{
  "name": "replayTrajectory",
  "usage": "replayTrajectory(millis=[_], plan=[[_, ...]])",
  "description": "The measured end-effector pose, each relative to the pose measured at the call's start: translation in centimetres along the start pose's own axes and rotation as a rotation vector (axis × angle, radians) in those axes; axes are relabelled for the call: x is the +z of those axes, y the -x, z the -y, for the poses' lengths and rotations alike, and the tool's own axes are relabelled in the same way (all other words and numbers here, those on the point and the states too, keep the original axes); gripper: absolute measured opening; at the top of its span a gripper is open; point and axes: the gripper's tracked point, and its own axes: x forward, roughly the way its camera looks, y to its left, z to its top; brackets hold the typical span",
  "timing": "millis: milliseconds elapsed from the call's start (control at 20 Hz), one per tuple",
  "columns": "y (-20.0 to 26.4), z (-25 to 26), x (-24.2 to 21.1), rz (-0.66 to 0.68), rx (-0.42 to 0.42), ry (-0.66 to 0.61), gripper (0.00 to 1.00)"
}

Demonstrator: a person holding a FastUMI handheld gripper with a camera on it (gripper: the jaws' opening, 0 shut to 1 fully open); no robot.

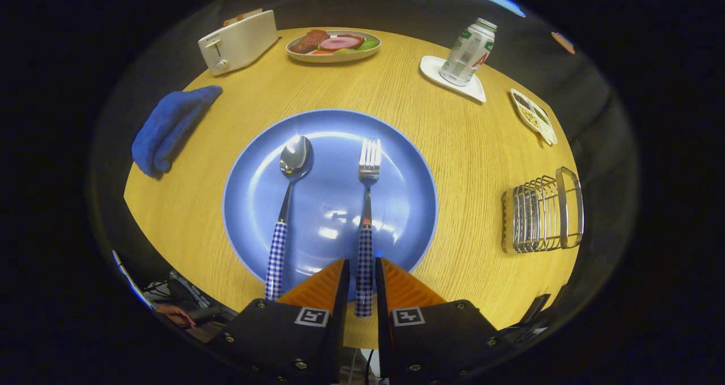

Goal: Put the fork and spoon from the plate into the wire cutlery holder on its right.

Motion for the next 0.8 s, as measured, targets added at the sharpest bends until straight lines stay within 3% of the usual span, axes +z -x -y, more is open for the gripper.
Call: replayTrajectory(millis=[150, 200, 250, 800], plan=[[0.0, 0.2, 0.0, -0.03, -0.017, 0.019, 0.26], [1.5, -0.2, 1.2, -0.044, 0.002, 0.035, 0.14], [-0.2, -0.1, 0.4, -0.043, 0.016, 0.047, 0.02], [3.2, 2.3, 1.2, -0.071, 0.112, 0.194, 0.02]])
